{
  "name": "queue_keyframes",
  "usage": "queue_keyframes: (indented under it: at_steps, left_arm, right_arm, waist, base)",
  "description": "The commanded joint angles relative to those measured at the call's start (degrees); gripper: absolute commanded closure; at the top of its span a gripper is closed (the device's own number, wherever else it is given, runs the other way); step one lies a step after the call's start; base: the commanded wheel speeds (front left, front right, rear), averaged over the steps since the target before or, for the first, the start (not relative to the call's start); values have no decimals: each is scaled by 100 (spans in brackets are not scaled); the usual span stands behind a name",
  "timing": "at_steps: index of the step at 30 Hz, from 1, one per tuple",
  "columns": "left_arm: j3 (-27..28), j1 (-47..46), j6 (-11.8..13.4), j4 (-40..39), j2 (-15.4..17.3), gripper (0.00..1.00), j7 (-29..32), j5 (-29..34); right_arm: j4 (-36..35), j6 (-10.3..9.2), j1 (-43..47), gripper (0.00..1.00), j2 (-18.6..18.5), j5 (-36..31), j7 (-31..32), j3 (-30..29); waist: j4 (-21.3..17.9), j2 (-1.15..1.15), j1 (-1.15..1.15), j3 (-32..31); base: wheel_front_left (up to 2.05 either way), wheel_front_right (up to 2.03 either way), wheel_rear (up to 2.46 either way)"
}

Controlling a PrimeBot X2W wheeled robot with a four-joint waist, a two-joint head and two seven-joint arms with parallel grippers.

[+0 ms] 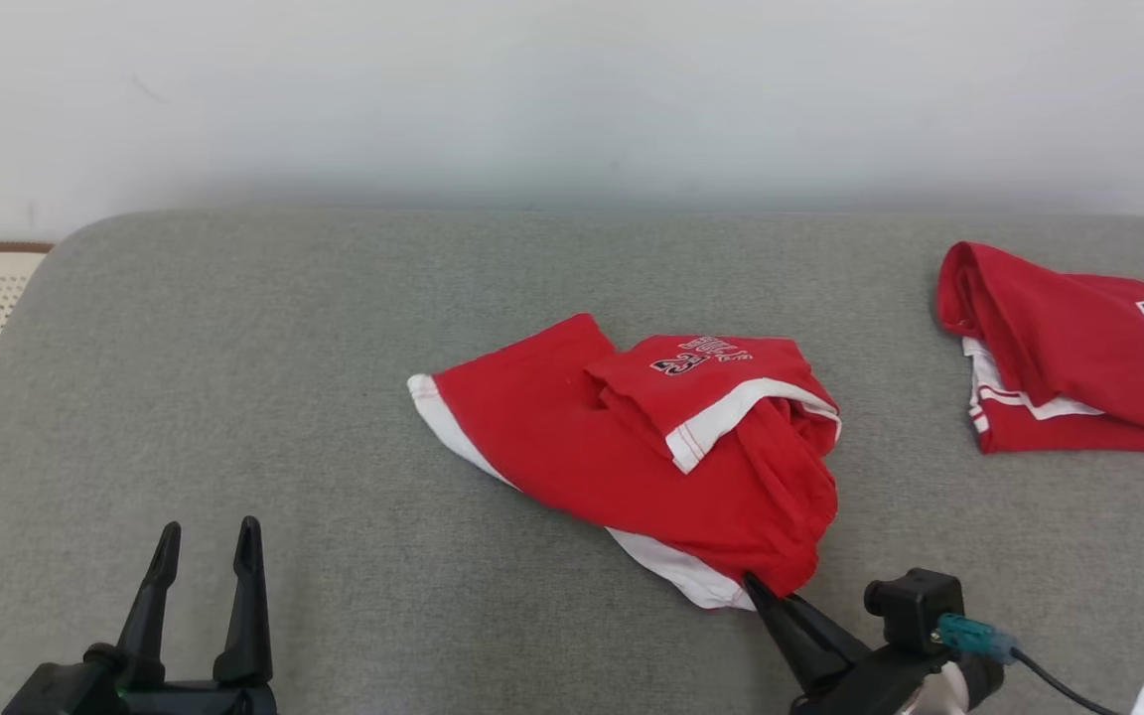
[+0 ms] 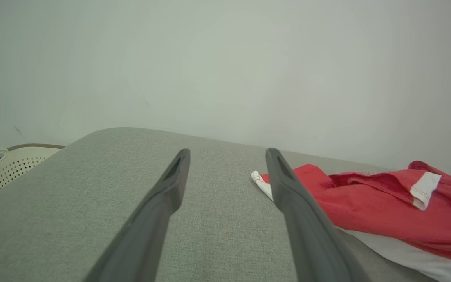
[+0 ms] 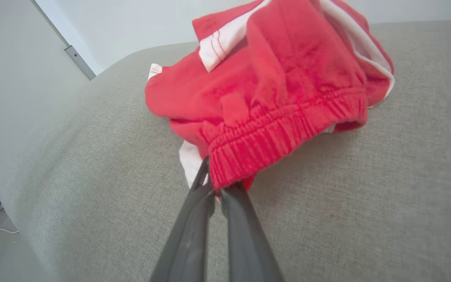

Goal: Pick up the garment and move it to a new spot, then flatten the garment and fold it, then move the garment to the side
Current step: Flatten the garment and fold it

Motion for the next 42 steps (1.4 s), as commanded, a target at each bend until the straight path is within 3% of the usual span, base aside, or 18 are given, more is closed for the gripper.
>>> queue_keyframes:
  at_steps: [1,9,16,23,24,25,42]
  left_arm:
    - [2,94,15,4,2,0,-24,-13]
    - [14,154,48,3,2,0,-24,-50]
    - [19,231,99,-26,1,0,-24,-103]
    - [-15,228,135,-51,2,0,-24,-133]
    - [-13,224,137,-51,1,0,-24,-133]
    - [-10,221,136,-50,2,0,-24,-133]
    - [119,256,108,-73,1,0,-24,-34]
  right_arm:
    - [-157,-2,88,100,-140,109,81,13]
    - [-1055,1,424,100,-896,655,792,61]
    - [-1692,-1,835,100,-1567,1090,1469,-309]
    - [-1803,-1,1079,100,-1578,1169,2008,-570]
    - [-1776,-1,1107,77,-1512,1133,1994,-613]
    - [-1734,-1,1115,2,-1478,1035,1964,-666]
    - [-1303,-1,1302,0,-745,-185,1359,-1845]
  waist:
    - [-115,0,0,-48]
    - [-220,0,0,-78]
    - [-275,0,0,-74]
    - [-273,0,0,-52]
    - [-270,0,0,-49]
    - [-266,0,0,-47]
    - [-248,0,0,-51]
  base:
    - [0,0,0]
    - [0,0,0]
    - [0,0,0]
    - [0,0,0]
    - [0,0,0]
    - [0,0,0]
    - [0,0,0]
